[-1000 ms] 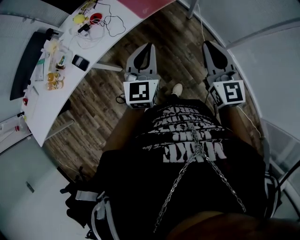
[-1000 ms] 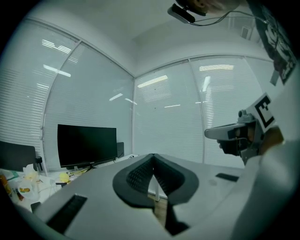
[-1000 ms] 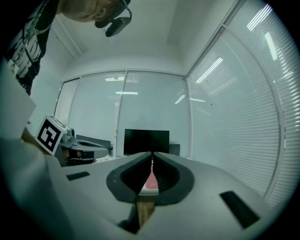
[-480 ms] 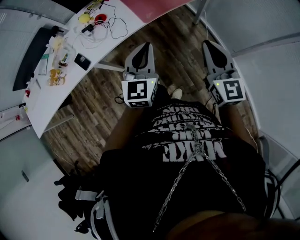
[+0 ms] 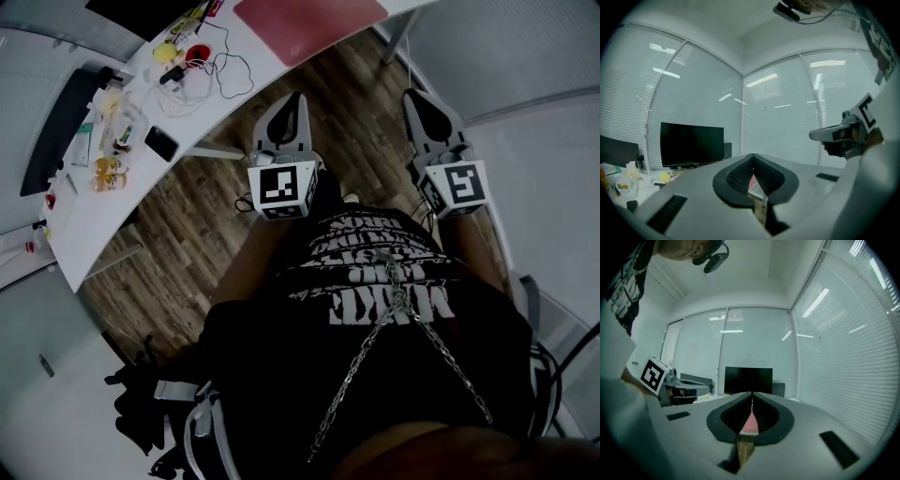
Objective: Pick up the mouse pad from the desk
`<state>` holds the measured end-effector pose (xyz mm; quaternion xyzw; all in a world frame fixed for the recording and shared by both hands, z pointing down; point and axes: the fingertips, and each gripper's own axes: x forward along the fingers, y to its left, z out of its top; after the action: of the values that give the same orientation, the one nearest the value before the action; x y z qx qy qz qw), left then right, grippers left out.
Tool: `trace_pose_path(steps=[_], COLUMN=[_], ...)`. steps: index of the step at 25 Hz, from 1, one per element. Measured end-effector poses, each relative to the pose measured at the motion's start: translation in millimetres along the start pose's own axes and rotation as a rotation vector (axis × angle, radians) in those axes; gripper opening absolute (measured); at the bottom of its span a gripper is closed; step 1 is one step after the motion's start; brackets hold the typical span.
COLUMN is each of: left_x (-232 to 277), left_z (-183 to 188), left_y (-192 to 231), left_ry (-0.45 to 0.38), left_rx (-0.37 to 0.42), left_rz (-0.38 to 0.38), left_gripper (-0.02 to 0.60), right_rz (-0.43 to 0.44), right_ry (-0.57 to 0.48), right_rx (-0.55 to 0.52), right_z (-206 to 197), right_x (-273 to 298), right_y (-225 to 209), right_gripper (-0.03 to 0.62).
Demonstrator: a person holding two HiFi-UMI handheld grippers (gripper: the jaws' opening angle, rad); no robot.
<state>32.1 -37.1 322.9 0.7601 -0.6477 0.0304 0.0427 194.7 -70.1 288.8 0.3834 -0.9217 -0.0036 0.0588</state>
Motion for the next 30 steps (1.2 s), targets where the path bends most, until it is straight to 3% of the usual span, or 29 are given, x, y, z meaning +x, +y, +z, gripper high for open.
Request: trace_pose_path(steps=[12,18,30], left_x=[84.2,133.2,193.1], left_z=[1.9,15.1,14.2], left_y=[46.5,74.1,133.2], left_ry=[0.015,0.005,0.009], left_rx=[-0.053,-0.031,-0.064], left_rz=[0.007,-0.023,-0.058], left_gripper=[0.008,0.008,0.008], right_rz=[0.014,-0.031,-0.061], right_ry=[0.041,0.035,0.041], right_rx=[0.013,0.014,0.004], right_z=[4.5,17.1,23.0], right_x=[79.6,129.3,205.9], right_y=[-33.1,-58.8,-66.9], right_gripper=[0.006,0.006,0.006])
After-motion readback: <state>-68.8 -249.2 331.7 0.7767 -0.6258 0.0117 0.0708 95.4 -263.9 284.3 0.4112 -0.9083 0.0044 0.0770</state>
